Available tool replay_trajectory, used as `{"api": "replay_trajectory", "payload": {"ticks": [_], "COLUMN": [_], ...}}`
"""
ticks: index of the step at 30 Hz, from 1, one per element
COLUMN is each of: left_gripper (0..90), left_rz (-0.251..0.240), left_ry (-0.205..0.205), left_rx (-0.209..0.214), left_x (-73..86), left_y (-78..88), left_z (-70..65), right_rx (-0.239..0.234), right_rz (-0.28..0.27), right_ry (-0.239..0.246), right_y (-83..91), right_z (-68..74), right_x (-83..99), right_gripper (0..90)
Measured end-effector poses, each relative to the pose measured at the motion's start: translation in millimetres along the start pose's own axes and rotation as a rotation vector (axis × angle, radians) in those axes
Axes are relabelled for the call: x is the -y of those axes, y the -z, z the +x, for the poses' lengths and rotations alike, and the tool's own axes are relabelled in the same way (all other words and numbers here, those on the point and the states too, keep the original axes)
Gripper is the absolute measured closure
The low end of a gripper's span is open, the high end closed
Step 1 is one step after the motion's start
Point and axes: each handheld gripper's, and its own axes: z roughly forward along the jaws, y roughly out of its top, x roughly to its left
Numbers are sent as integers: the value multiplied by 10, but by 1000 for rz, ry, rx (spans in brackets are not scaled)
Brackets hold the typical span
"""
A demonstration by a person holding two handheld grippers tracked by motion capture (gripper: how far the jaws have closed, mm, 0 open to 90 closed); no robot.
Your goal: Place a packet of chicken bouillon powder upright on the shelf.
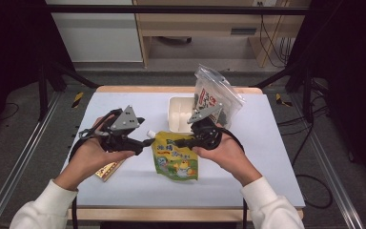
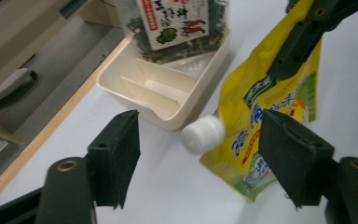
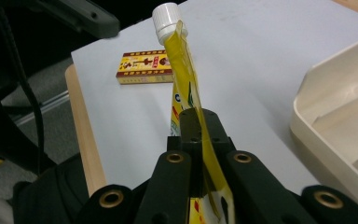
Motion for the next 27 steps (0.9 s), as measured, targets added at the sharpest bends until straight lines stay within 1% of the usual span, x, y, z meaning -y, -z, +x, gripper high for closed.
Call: {"api": "replay_trajectory", "payload": {"ticks": [1,3,6,7,9,11,13,15,19,20,22,24,27], "left_gripper": [265,215,179,169,150,137,130,117,110,108,101,101,101], "left_rz": [-4,0,-11,-22,-18,-30,-38,-29,-49,-45,-53,-56,-58], "left_ry": [14,45,102,125,147,182,216,229,296,303,333,350,369], "left_rx": [-15,-44,-77,-84,-102,-102,-104,-116,-129,-137,-143,-159,-184], "left_x": [25,95,242,296,402,511,628,748,1007,1071,1188,1302,1425], "left_y": [24,59,88,88,100,106,104,91,59,53,35,24,9], "left_z": [16,43,72,69,70,61,39,4,-72,-91,-127,-162,-202], "right_rx": [-2,1,3,4,2,0,-3,-4,2,12,25,34,44], "right_rz": [-7,-18,-41,-51,-76,-104,-133,-168,-221,-235,-263,-297,-333], "right_ry": [-17,-35,-74,-90,-116,-147,-171,-196,-244,-252,-277,-308,-342], "right_y": [13,46,111,138,194,256,322,392,496,522,574,627,685], "right_z": [-13,-29,-55,-62,-80,-97,-101,-97,-94,-97,-108,-129,-160], "right_x": [13,33,52,57,64,68,68,66,57,52,39,20,-7], "right_gripper": [900,900,900,900,900,900,900,900,900,900,900,900,900]}}
